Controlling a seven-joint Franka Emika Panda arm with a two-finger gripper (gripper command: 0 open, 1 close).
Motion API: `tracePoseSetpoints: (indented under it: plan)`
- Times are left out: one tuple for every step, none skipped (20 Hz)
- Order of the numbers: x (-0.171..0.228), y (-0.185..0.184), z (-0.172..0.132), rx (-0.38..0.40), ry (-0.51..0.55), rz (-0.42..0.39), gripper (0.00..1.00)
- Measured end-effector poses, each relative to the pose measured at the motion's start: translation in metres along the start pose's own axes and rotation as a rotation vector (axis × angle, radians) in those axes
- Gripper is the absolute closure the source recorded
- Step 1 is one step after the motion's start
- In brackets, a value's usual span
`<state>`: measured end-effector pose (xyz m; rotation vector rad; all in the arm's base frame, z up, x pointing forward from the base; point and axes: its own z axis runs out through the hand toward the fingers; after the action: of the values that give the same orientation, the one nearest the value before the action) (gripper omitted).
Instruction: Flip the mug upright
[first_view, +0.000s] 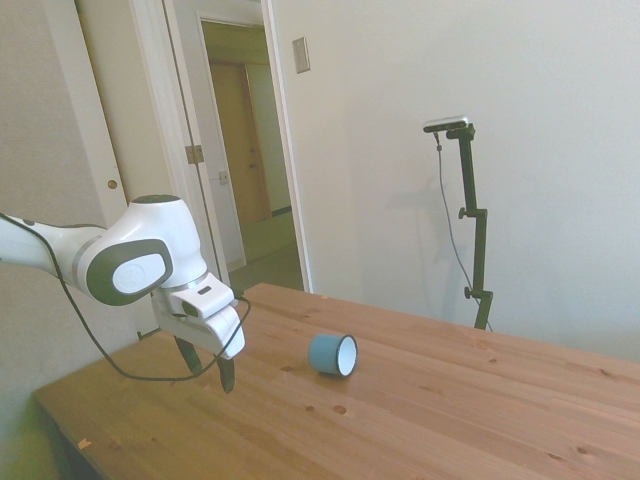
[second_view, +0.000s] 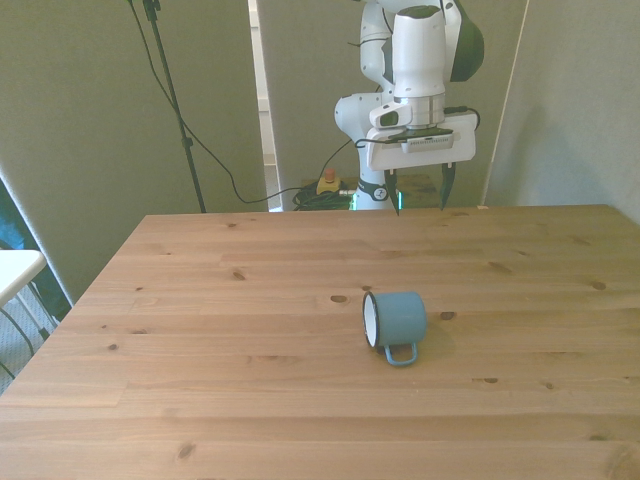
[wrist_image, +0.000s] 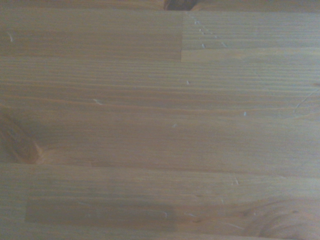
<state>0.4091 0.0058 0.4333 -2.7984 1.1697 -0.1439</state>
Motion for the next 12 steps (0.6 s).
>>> tracePoseSetpoints:
  plan:
    - [0.000,0.000,0.000,-0.001,0.000,0.002,0.00]
    - [0.001,0.001,0.002,-0.004,-0.001,0.013,0.00]
    - [0.003,0.002,0.001,0.001,-0.004,0.013,0.00]
    - [0.007,0.002,-0.001,0.012,-0.007,0.007,0.00]
    - [0.015,0.003,-0.005,0.024,-0.009,0.000,0.00]
    - [0.025,0.005,-0.008,0.040,-0.012,-0.007,0.00]
    - [0.039,0.007,-0.011,0.056,-0.014,-0.017,0.00]
    - [0.055,0.009,-0.014,0.066,-0.011,-0.019,0.00]
    - [0.072,0.010,-0.017,0.081,-0.012,-0.020,0.00]
    - [0.090,0.011,-0.019,0.100,-0.015,-0.022,0.00]
    - [0.111,0.011,-0.021,0.116,-0.012,-0.019,0.00]
    - [0.132,0.012,-0.023,0.145,-0.016,-0.018,0.00]
